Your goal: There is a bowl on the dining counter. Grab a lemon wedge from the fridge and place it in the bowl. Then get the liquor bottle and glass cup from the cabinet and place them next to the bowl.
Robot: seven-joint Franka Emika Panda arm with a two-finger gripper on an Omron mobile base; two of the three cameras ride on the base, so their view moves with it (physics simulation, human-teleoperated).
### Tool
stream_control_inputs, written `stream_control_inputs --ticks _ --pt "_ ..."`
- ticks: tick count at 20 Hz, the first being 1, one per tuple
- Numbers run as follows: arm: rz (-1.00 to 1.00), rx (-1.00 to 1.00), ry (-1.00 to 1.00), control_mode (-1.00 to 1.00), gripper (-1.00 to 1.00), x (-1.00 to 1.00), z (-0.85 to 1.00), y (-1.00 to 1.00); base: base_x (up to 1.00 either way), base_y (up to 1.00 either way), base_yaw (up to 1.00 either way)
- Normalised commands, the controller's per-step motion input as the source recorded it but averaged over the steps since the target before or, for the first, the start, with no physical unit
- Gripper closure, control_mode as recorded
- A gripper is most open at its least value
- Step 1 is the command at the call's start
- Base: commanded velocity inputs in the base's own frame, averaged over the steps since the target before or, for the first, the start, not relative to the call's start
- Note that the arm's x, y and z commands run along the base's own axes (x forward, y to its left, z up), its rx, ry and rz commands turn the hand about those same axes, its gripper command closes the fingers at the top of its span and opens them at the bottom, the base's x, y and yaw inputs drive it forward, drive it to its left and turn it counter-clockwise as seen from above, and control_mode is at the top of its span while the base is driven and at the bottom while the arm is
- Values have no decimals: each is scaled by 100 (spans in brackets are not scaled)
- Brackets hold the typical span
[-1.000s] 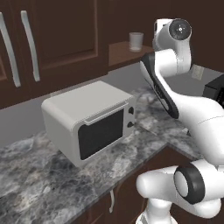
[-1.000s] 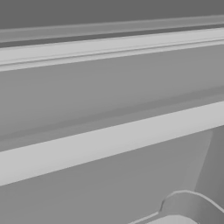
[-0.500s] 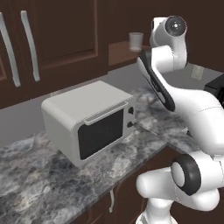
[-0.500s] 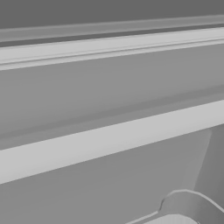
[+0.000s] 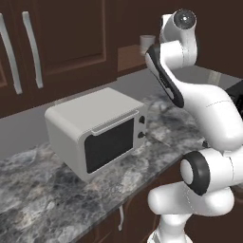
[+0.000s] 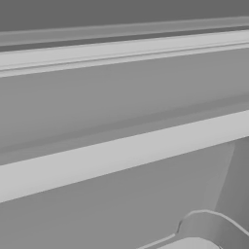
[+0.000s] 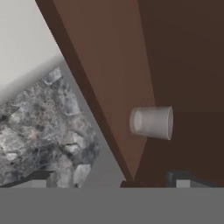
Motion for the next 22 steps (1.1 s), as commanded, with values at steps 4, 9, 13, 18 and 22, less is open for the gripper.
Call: stream_control_inputs --ticks 4,9,13,18,22 --pt "0 0 0 -100 -100 30 5 -16 0 0 0" --pt "0 0 0 -100 -100 31 0 -17 0 0 0" --pt "0 0 0 -100 -100 35 0 -12 0 0 0" --pt "0 0 0 -100 -100 39 0 -16 0 0 0" --pt "0 0 0 -100 -100 36 0 -15 0 0 0"
